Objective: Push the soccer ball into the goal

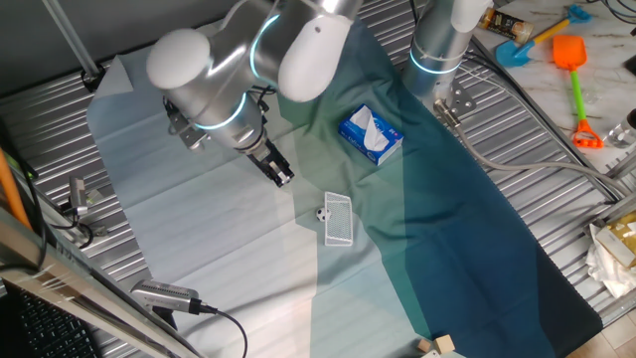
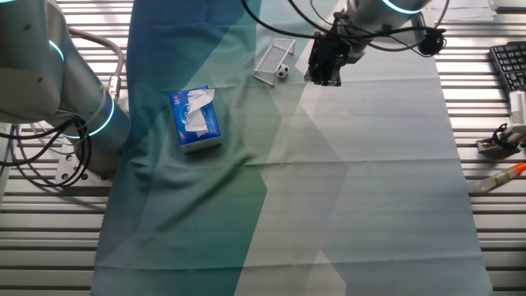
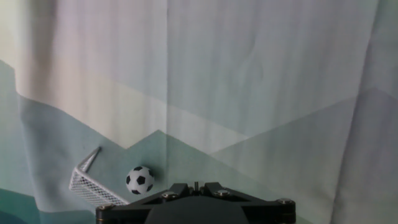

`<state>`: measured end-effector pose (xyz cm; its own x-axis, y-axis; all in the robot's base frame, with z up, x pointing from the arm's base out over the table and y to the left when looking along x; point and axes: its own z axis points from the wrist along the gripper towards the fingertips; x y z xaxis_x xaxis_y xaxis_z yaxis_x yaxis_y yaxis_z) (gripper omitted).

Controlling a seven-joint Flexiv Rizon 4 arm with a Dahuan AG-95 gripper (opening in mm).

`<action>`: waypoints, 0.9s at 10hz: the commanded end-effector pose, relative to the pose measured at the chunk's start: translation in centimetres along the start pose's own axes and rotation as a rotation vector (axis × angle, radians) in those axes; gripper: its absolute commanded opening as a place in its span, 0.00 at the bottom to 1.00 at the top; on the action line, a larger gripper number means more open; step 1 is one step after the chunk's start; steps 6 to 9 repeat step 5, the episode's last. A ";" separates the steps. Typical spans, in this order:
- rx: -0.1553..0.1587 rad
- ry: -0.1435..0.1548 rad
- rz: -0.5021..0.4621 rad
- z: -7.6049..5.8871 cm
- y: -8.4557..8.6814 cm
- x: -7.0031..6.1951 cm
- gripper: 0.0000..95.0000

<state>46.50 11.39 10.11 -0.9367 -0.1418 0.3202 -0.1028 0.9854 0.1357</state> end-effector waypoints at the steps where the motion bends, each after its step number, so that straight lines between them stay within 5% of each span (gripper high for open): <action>1: 0.001 -0.005 -0.006 0.0 0.0 0.1 0.00; 9: 0.001 -0.002 -0.008 -0.1 0.1 0.2 0.00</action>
